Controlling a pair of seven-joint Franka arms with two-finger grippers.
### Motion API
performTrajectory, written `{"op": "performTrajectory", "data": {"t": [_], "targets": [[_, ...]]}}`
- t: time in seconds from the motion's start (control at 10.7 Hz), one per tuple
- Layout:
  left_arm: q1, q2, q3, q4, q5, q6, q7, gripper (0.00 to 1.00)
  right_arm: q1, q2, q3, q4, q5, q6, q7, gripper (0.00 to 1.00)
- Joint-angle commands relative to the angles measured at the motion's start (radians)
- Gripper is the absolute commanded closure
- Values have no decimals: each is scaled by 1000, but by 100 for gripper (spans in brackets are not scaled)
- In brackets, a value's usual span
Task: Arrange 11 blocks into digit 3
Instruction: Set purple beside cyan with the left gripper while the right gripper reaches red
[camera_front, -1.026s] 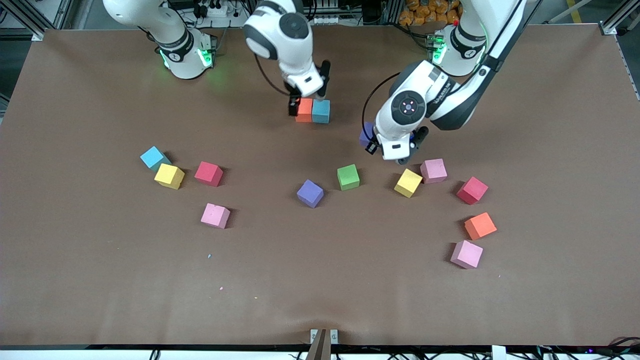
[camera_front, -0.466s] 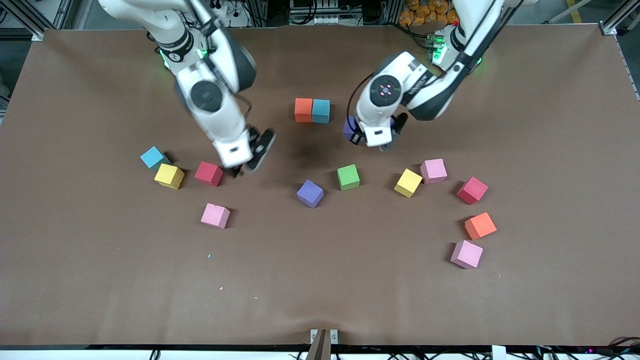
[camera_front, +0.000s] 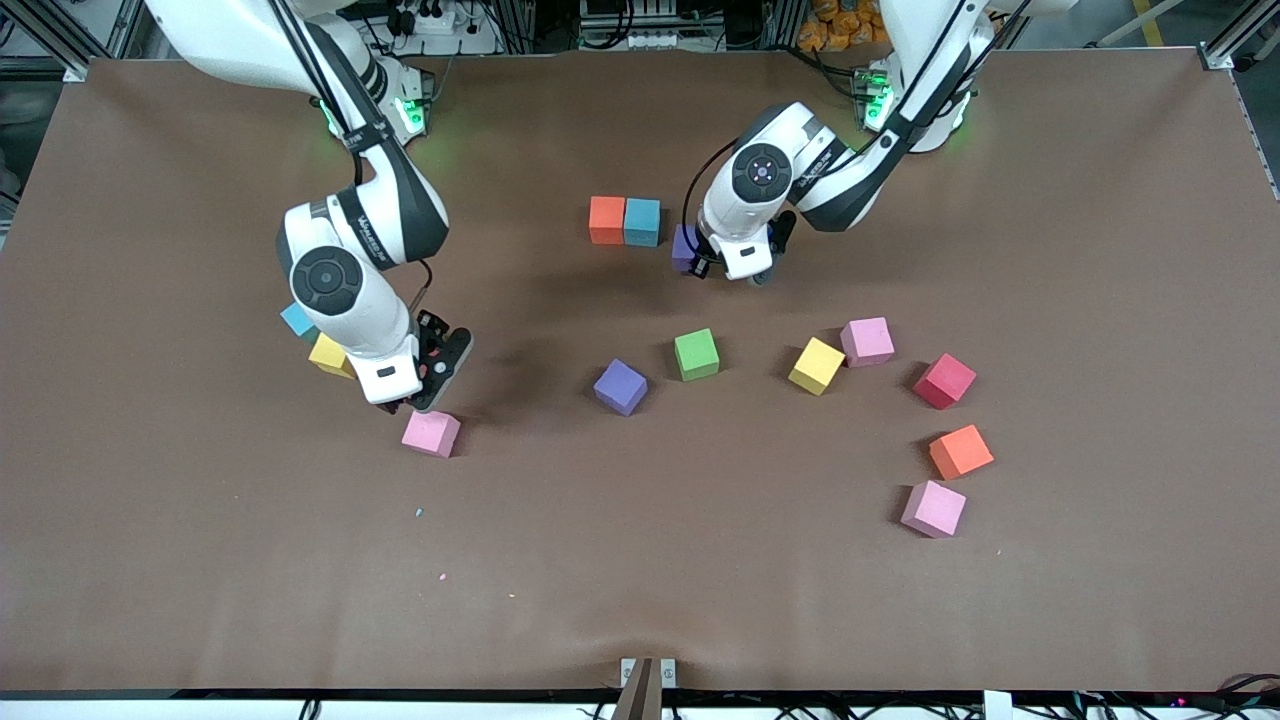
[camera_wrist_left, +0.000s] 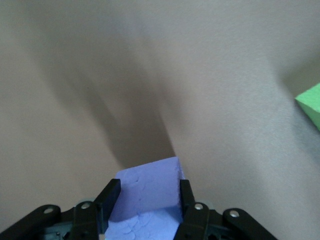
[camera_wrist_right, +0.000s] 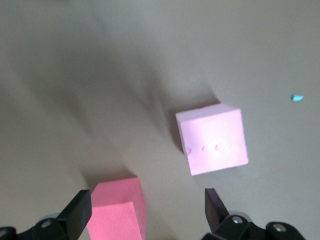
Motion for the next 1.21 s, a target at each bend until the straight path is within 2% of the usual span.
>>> {"op": "performTrajectory", "data": {"t": [0.0,0.19,0.37,0.75,1.12], "targets": [[-34,-18,2,-48,-33,57,-74,100,-61,-80,20,-159,-21,87,-99,0],[-35,-21,-4,-95,-34,124,-119,100,-62,-96,20,-252,-21,169,-107,0],[-39,-17,-20,-106,-36,135,-128,100,-62,-104,20,-327,-19,261,-106,0],[-69,14,-26,-117,-36,203,-147,100,-55,-105,24,-352,-10,269,-93,0],[-74,15,-46,-134,-34,204,-147,100,-53,-73,23,-375,-10,353,-93,0]]}}
